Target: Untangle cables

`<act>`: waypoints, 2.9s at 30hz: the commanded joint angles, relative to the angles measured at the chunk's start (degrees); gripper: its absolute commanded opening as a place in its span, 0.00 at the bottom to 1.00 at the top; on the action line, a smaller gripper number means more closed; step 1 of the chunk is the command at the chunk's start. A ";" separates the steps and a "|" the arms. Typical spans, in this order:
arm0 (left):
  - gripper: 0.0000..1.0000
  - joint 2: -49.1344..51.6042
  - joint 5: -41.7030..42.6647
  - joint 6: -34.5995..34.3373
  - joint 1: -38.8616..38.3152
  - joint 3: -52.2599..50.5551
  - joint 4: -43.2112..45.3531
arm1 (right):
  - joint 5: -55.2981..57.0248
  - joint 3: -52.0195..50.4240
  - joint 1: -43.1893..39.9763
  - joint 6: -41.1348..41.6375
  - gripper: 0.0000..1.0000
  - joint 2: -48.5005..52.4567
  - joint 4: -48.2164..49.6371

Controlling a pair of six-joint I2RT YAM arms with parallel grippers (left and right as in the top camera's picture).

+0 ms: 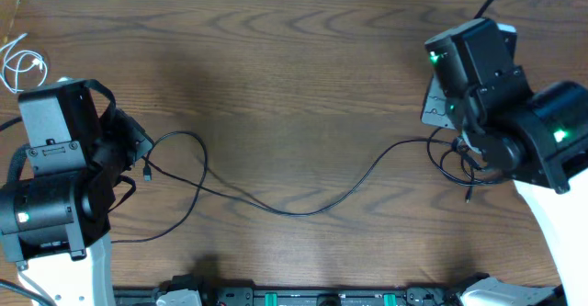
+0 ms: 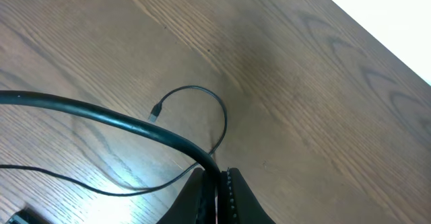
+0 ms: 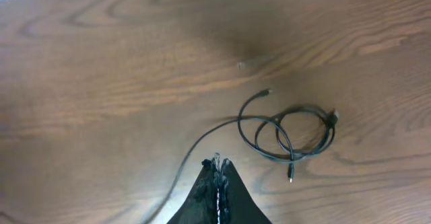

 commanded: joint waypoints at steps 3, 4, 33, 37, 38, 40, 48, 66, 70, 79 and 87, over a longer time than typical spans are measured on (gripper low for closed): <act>0.08 -0.02 -0.15 0.57 0.31 0.09 -0.48 | 1.44 0.79 -0.07 2.14 0.06 0.09 -2.62; 0.08 -0.02 -0.15 0.57 0.31 0.09 -0.44 | 0.90 0.57 -0.07 2.16 0.11 0.17 -3.34; 0.08 -0.02 -0.13 0.55 0.28 0.09 -0.63 | -27.96 -47.98 -1.07 6.05 0.98 13.75 38.32; 0.08 -0.02 -0.13 0.55 0.28 0.09 -0.63 | -28.63 -47.98 -1.09 6.08 0.65 17.42 40.24; 0.08 -0.02 -0.15 0.55 0.28 0.09 -0.63 | -28.61 -47.98 -1.09 6.08 0.53 18.08 40.37; 0.08 -0.02 -0.13 0.55 0.28 0.09 -0.63 | -28.33 -47.98 -1.09 6.05 0.42 18.53 41.00; 0.08 -0.02 -0.15 0.55 0.28 0.09 -0.63 | -27.23 -40.19 -2.01 1.86 0.01 16.17 37.03; 0.08 -0.02 -0.15 0.55 0.28 0.09 -0.66 | 17.66 -11.76 -3.34 2.51 0.01 -6.84 18.71; 0.08 -0.02 -0.15 0.57 0.28 0.09 -0.66 | 21.18 -11.76 -3.34 2.38 0.01 -11.65 22.36; 0.08 -0.02 -0.15 0.57 0.28 0.09 -0.83 | 6.60 -11.76 -3.34 -14.03 0.01 -17.73 31.71; 0.08 -0.02 -0.11 0.57 0.20 0.09 -0.83 | -14.38 -11.80 -3.34 -10.21 0.01 -13.90 27.34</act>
